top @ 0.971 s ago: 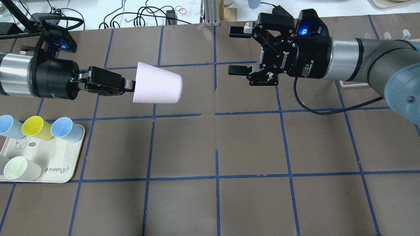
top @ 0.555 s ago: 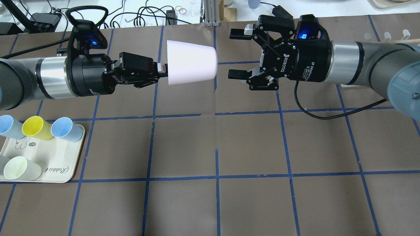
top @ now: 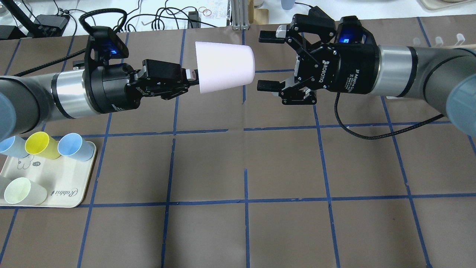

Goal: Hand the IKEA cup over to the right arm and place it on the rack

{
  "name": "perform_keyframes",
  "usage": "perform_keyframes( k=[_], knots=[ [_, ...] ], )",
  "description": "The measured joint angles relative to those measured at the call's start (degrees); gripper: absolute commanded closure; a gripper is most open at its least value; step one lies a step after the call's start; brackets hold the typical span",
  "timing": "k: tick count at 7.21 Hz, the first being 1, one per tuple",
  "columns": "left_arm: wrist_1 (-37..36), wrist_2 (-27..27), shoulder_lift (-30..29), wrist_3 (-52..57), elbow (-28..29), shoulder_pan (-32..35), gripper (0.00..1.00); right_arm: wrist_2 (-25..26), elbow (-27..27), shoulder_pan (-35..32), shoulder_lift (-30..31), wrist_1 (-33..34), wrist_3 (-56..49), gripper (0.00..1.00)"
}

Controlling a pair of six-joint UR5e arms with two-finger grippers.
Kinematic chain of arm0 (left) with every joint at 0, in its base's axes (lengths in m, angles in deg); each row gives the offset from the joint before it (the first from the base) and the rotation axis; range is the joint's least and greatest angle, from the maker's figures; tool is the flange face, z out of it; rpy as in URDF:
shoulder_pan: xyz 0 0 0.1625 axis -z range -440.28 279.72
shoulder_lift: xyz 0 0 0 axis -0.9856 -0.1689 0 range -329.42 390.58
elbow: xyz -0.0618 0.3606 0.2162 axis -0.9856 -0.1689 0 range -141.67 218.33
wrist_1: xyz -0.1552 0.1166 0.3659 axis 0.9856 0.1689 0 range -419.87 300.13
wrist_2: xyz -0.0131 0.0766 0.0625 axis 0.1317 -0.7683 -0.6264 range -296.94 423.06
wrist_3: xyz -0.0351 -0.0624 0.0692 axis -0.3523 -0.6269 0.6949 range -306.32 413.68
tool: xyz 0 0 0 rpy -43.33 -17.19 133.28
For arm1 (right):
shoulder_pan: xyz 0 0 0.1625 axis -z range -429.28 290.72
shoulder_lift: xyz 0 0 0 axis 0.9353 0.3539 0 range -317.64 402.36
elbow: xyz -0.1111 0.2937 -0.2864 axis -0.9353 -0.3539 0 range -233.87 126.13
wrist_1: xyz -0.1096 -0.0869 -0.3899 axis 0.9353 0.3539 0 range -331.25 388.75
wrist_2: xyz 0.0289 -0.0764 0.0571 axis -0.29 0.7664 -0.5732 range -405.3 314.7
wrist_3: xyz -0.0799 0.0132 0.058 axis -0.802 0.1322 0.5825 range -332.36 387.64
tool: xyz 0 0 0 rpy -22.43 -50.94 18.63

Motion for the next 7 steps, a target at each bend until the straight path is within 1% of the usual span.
perform_keyframes(
  k=[5, 7],
  knots=[
    [0.0, 0.0, 0.7, -0.2, 0.0, 0.1, 1.00, -0.1, -0.1, -2.6, 0.5, 0.0, 1.9, 0.01],
    [0.0, 0.0, 0.8, -0.2, 0.0, 0.1, 1.00, 0.0, -0.2, -2.7, 1.4, -0.1, 3.8, 0.14]
  ],
)
